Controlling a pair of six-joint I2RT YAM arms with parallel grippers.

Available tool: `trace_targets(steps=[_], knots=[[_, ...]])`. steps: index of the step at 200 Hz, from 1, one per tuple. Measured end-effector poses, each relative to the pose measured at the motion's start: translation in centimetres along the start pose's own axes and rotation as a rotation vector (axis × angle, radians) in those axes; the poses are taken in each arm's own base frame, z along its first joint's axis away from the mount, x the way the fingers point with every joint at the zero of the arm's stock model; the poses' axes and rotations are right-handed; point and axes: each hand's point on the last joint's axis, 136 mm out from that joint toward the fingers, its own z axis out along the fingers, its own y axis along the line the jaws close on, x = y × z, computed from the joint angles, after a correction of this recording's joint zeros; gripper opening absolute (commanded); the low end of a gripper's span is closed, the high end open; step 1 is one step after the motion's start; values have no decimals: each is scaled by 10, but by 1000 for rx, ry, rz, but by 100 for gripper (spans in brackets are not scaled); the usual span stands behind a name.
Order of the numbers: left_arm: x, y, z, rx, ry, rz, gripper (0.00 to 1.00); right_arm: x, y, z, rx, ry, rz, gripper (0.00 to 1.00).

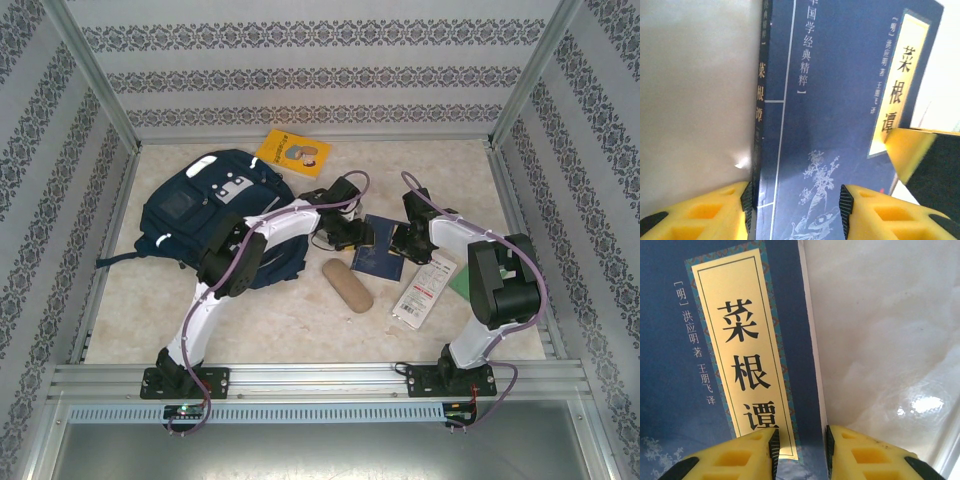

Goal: Pack books, pencil case, and school supplies into a backpack

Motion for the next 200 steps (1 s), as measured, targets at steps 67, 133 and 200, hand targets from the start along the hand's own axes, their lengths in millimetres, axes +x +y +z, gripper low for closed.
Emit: trace_targets(steps=[67, 133, 200], knots=[[0, -53, -10, 300, -9, -29, 46, 2, 4, -4, -46, -2, 21, 32], [3, -52, -9, 307, 3, -27, 2, -4, 15, -24, -120, -40, 27, 48], [-14, -75, -68, 369, -66, 4, 0, -33, 41, -88, -389, -184, 49, 63]])
